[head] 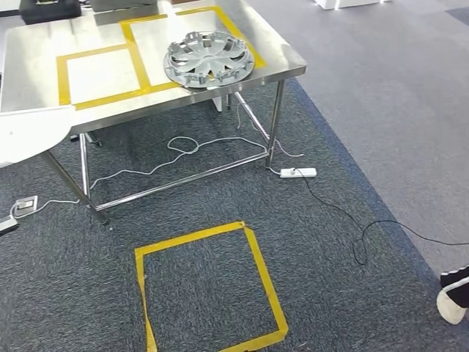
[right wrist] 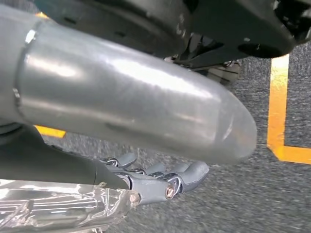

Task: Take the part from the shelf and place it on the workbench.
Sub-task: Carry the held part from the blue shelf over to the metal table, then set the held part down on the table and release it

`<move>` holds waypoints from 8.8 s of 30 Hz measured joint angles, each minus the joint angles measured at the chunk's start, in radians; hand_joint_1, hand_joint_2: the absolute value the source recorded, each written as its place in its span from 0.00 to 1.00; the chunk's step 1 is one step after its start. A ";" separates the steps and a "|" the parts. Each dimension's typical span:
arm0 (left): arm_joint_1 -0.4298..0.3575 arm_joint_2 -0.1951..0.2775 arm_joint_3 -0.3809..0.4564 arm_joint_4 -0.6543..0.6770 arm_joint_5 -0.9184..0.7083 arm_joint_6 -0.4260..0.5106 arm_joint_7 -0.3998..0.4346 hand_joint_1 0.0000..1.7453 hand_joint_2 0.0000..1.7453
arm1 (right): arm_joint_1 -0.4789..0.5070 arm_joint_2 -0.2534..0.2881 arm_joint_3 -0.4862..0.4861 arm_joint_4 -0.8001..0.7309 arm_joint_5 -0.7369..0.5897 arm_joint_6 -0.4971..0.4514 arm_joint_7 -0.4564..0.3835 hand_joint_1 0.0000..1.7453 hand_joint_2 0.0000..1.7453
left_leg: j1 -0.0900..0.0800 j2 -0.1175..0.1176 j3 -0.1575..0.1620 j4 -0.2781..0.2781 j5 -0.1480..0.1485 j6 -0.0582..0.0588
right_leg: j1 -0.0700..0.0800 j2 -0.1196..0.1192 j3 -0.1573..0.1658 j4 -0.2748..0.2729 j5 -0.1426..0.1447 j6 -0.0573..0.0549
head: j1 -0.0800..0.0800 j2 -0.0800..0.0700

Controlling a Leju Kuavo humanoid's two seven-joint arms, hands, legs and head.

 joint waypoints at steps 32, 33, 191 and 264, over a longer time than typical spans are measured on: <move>0.032 0.010 -0.002 -0.024 0.138 0.037 -0.128 1.00 1.00 | 0.000 0.000 -0.016 0.000 -0.046 0.048 -0.029 0.00 0.00 | -0.002 0.058 0.006 -0.003 -0.003 -0.003 | -0.004 -0.003 0.028 -0.074 0.037 0.004 | -0.005 0.000; 0.041 0.020 -0.002 -0.037 0.166 0.049 -0.162 1.00 1.00 | -0.001 -0.001 -0.017 0.000 -0.045 0.050 -0.031 0.00 0.00 | -0.002 0.055 0.006 -0.003 -0.003 -0.005 | -0.004 -0.001 0.062 -0.149 0.073 0.002 | -0.004 0.000; -0.300 -0.426 -0.457 0.047 0.439 -0.113 -0.237 1.00 1.00 | -0.002 0.011 0.014 0.009 0.006 0.054 -0.028 0.00 0.00 | -0.014 0.042 0.007 -0.025 -0.006 0.005 | -0.028 0.013 0.128 -0.329 0.148 0.030 | 0.011 0.000; -0.256 -0.369 -0.413 0.016 0.404 -0.029 -0.228 0.00 0.00 | -0.003 0.021 0.015 0.014 0.006 0.052 -0.043 0.00 0.00 | -0.015 0.048 0.023 -0.020 0.002 0.003 | -0.026 0.009 0.134 -0.235 0.097 0.041 | 0.025 0.000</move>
